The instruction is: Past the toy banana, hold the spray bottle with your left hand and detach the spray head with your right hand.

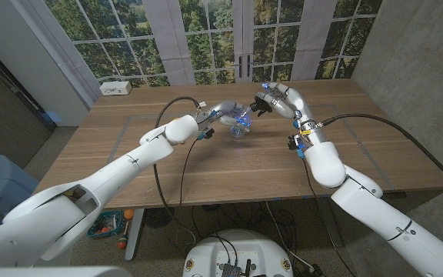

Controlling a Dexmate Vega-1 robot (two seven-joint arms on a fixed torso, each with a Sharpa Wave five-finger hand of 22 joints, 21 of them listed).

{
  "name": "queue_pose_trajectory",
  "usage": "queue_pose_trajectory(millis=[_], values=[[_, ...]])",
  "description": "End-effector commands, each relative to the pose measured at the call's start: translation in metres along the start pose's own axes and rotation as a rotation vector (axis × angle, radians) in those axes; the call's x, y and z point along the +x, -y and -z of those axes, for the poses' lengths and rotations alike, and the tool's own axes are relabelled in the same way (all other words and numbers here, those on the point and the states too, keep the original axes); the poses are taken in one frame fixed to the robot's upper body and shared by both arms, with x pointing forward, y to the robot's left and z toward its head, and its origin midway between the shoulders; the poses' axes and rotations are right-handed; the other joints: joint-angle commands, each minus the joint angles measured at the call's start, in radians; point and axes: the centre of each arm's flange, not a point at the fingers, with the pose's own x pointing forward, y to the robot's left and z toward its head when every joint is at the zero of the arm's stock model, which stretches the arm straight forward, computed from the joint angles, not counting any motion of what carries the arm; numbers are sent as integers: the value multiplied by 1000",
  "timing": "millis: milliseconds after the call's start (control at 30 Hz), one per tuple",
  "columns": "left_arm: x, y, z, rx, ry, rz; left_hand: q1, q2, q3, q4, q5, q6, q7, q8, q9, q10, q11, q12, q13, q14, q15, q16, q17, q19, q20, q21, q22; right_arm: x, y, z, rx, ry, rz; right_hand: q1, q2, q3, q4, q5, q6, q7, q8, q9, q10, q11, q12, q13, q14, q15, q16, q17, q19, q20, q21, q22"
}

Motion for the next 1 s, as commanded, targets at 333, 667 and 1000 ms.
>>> queue_pose_trajectory(millis=[333, 667, 1000], values=[[6, -13, 6, -131, 89, 76, 185, 206, 98, 88, 4, 173, -155, 4, 8, 240, -233, 0, 5, 138, -257, -3, 2, -15, -82, 6, 4, 33, 0, 10, -151, -172, -186, 48, -8, -17, -5, -64, -95, -4, -36, -15, -182, 18, -19, -21, -147, 48, -79, -39, -73, 13, -43, -6], [7, -13, 5, -126, 107, 112, 184, 207, 99, 90, 5, 172, -158, 4, 10, 239, -233, -2, 8, 138, -257, -6, 3, -18, -84, 10, 4, 40, -3, 8, -190, -173, -199, 104, 6, -6, -14, -76, -66, -41, -20, -20, -197, 2, -8, -33, -145, 15, -83, -53, -54, -16, -48, -8], [7, -13, 5, -124, 107, 128, 183, 207, 99, 89, 6, 171, -159, 5, 14, 239, -233, -5, 9, 138, -258, -8, 6, -22, -85, 12, 3, 44, -5, 8, -190, -151, -170, 150, 83, -4, 5, -87, 77, -89, 35, -12, -136, -41, 22, -51, -98, -47, -56, -57, -24, -70, -47, -8]])
